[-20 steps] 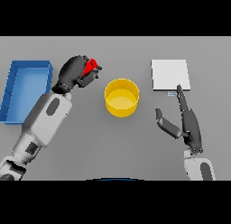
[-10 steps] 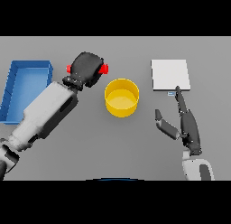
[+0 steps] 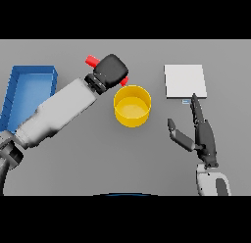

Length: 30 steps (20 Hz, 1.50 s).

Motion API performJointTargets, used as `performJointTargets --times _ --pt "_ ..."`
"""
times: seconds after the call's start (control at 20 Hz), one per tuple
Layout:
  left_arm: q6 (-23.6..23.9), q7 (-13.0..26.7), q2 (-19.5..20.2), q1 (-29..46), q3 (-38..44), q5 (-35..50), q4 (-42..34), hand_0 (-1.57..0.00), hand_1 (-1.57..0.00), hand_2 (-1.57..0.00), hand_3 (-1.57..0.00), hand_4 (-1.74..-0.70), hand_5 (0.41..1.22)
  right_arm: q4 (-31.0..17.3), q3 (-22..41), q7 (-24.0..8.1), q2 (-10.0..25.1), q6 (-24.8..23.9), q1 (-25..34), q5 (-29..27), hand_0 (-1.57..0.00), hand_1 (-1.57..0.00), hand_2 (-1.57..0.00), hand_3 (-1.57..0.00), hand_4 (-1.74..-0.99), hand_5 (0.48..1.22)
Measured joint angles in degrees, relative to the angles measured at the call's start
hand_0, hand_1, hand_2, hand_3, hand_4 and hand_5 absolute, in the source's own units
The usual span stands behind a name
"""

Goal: Pick up the red beaker and tilt it to pour out 1 green nut into yellow bowl. Pick up the yellow bowl and place it on the metallic measuring scale.

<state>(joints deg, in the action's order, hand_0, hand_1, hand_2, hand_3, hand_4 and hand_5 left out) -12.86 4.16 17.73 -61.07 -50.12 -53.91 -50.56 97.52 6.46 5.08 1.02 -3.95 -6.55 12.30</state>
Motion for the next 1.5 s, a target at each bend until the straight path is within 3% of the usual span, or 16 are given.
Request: performJointTargets --times 0.2,0.4,0.55,0.7,0.95,1.25,1.3,1.35,1.45,1.5 --pt "-2.57 -0.76 -0.93 -2.35 -6.46 -3.83 2.03 -1.57 -1.57 -1.57 -1.54 -1.74 1.220 -0.57 -0.54 -1.02 0.30 -0.34 0.44 0.08 0.00 0.00 0.00 0.00 -1.291 0.631" --pt "-3.17 -2.08 -1.17 -5.73 -11.22 -6.72 3.14 -1.57 -1.57 -1.57 -1.56 -1.74 1.221 -0.28 -0.18 0.14 0.09 -1.16 -0.52 1.17 0.00 0.00 0.00 0.00 -1.276 0.600" --pt "-2.58 -3.03 -2.03 -8.18 -13.71 -8.09 5.74 -1.57 -1.57 -1.57 -1.56 -1.74 1.221 -0.41 0.46 -2.31 -0.52 -2.23 0.34 2.85 0.00 0.00 0.00 0.00 -1.260 0.586" --pt "-5.47 -4.54 -3.01 -11.01 -16.89 -9.15 7.37 -1.57 -1.57 -1.57 -1.57 -1.73 1.221 -0.47 0.36 -2.00 0.44 -2.57 0.47 3.97 0.00 0.00 0.00 0.00 -1.225 0.583" --pt "-4.48 -7.06 -2.95 -13.91 -22.39 -11.33 8.44 -1.57 -1.57 -1.57 -1.57 -1.73 1.221 -0.92 0.83 0.08 -0.25 -2.37 -0.74 3.67 0.00 0.00 0.00 0.00 -1.210 0.592" --pt "-4.13 -10.23 -1.95 -19.48 -24.03 -10.18 9.23 -1.57 -1.57 -1.57 -1.57 -1.73 1.221 -1.84 0.75 -0.17 -0.07 -3.28 0.53 4.85 0.00 0.00 0.00 0.00 -1.209 0.592" --pt "-3.20 -10.84 -0.94 -21.41 -23.17 -9.51 9.91 -1.57 -1.57 -1.57 -1.49 -1.73 1.221 -1.97 0.64 0.35 0.02 -3.24 0.39 4.71 0.00 0.00 0.00 0.00 -1.203 0.592" --pt "-2.12 -10.55 -0.26 -22.76 -22.40 -8.95 10.99 -1.57 -1.57 -1.40 -1.51 -1.68 1.221 -1.77 0.80 0.22 -0.06 -3.56 0.67 5.15 0.00 0.00 0.00 0.00 -1.201 0.592" --pt "-0.71 -10.20 1.18 -25.87 -20.32 -7.39 13.01 -1.57 -1.57 -1.46 -1.04 -1.70 1.221 -2.53 0.85 1.00 -0.45 -3.71 0.96 5.04 0.00 0.00 0.00 0.00 -1.186 0.596" --pt "-0.41 -11.02 1.96 -28.06 -18.96 -6.09 14.36 -1.57 -1.57 -1.48 -1.15 -1.70 1.221 -1.94 0.54 1.29 -0.11 -3.12 0.59 4.15 0.00 0.00 0.00 0.00 -1.183 0.596"
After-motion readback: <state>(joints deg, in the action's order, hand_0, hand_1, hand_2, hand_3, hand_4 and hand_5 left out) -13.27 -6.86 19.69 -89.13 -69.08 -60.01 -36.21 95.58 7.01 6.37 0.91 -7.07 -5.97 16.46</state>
